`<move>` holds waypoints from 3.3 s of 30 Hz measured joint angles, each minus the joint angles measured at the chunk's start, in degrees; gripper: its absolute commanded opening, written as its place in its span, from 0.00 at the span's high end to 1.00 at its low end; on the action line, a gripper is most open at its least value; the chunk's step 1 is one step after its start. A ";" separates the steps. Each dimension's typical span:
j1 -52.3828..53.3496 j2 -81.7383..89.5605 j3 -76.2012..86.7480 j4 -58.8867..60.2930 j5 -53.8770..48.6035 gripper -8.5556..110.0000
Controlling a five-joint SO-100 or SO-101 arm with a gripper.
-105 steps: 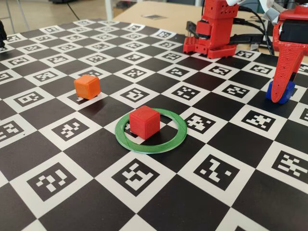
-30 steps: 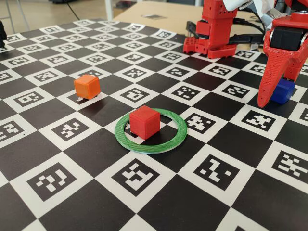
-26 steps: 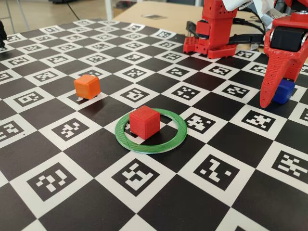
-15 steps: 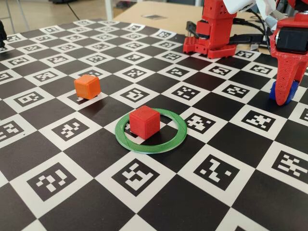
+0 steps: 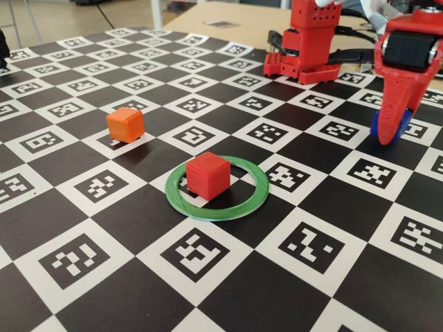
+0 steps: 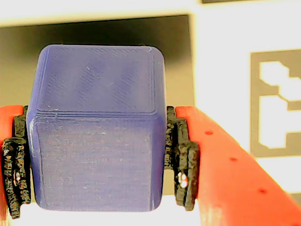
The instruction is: Grab the red cube then put it in the green circle then put the blue cube on top and finally the orange cube on top
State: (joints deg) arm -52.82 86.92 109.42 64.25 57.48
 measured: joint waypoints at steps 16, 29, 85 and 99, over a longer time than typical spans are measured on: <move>12.92 6.59 -16.96 28.30 -29.09 0.94; 20.39 -0.35 -40.52 33.75 -37.88 0.94; 37.18 -40.43 -76.82 29.36 -42.19 0.94; 37.18 -41.13 -75.06 26.28 -42.19 0.94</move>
State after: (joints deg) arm -15.64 45.79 34.37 90.53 15.29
